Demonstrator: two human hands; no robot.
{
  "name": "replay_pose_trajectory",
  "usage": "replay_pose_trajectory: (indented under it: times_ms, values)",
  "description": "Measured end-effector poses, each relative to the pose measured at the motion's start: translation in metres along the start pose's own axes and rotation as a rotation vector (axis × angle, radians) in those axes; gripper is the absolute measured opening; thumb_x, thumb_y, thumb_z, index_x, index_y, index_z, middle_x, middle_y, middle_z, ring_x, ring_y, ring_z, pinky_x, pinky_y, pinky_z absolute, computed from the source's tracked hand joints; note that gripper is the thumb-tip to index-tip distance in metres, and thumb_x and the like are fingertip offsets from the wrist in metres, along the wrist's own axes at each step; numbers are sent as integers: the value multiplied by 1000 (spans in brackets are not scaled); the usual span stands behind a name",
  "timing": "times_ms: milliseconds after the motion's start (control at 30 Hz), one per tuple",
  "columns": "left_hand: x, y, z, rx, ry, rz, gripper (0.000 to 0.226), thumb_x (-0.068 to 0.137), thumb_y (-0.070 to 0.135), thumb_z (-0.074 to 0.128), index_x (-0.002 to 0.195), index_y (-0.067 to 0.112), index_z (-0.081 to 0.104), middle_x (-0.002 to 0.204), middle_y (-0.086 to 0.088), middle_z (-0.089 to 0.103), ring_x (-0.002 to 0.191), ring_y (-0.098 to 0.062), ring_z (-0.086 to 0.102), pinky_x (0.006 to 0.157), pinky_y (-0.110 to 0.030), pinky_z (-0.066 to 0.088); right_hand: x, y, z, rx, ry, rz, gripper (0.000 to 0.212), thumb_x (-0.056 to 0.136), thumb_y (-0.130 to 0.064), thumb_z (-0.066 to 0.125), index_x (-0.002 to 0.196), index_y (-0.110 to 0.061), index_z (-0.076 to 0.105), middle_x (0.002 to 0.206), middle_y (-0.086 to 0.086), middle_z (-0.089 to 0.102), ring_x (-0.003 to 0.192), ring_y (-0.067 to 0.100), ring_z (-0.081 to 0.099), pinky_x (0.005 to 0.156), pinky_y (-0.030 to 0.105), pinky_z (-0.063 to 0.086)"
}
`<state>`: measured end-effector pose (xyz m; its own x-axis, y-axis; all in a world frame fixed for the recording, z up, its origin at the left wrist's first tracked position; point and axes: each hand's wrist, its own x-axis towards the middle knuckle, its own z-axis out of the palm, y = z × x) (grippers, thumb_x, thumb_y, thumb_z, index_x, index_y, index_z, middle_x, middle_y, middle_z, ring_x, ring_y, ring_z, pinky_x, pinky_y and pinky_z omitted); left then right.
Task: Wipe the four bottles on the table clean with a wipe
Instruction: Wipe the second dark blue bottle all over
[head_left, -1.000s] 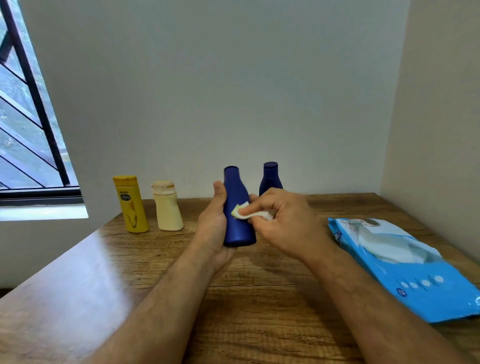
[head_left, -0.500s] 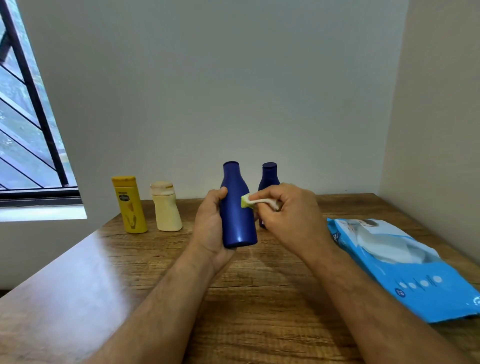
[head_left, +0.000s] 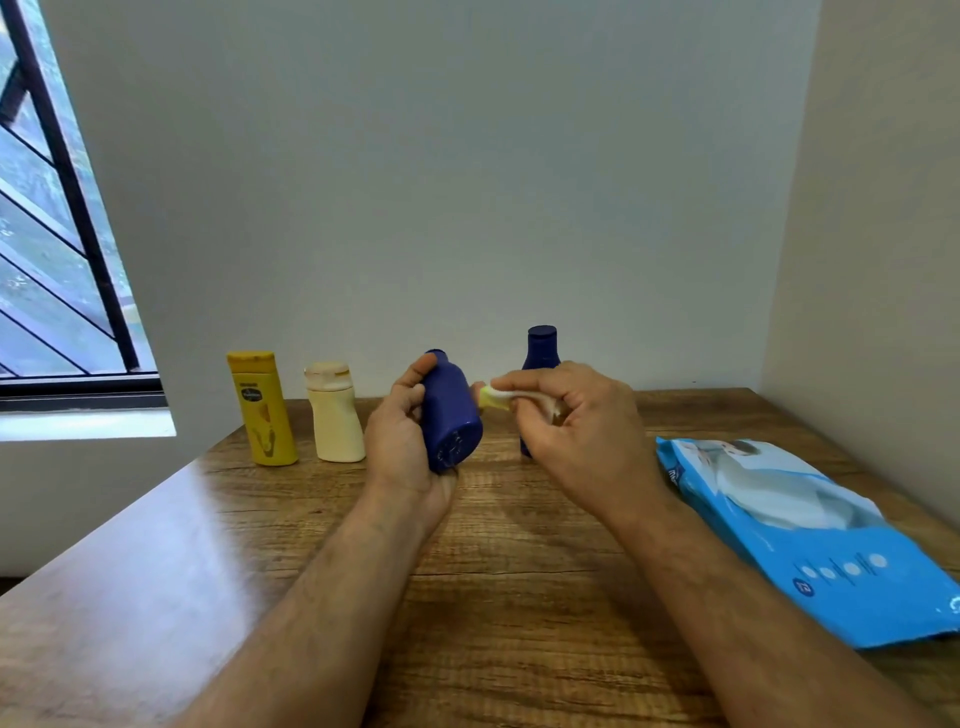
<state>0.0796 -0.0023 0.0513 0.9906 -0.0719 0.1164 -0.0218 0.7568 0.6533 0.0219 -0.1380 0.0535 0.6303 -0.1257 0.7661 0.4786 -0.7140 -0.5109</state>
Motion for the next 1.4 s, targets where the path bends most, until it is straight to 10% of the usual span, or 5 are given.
replay_pose_trajectory:
  times_ms: [233, 400, 600, 1400]
  values:
    - [7, 1, -5, 102, 32, 82, 39, 98, 1, 42, 104, 15, 78, 150, -6, 49, 124, -26, 59, 69, -28, 60, -1, -2, 3, 2, -81, -89, 20, 88, -24, 72, 107, -30, 76, 88, -12, 67, 81, 6, 59, 71, 9, 44]
    - [-1, -1, -4, 222, -51, 44, 34, 100, 4, 44, 100, 14, 76, 118, -8, 72, 100, -23, 71, 70, -32, 61, -3, -3, 2, 22, -96, -63, 13, 86, -25, 74, 98, -29, 75, 89, -16, 68, 85, 5, 61, 71, 11, 47]
    - [1, -4, -5, 190, -51, 54, 46, 87, 6, 35, 86, 4, 81, 128, -17, 66, 126, -31, 58, 101, -47, 52, -4, -6, -1, 21, -153, -18, 9, 89, -27, 70, 96, -27, 65, 80, -15, 64, 74, 2, 60, 58, 9, 45]
    - [-10, -3, 4, 901, 145, 143, 32, 96, 9, 45, 79, 13, 72, 94, -11, 71, 89, -24, 67, 69, -36, 58, -8, -11, 8, -20, -272, -3, 23, 88, -25, 72, 109, -33, 75, 102, -19, 71, 90, -8, 60, 74, 2, 45]
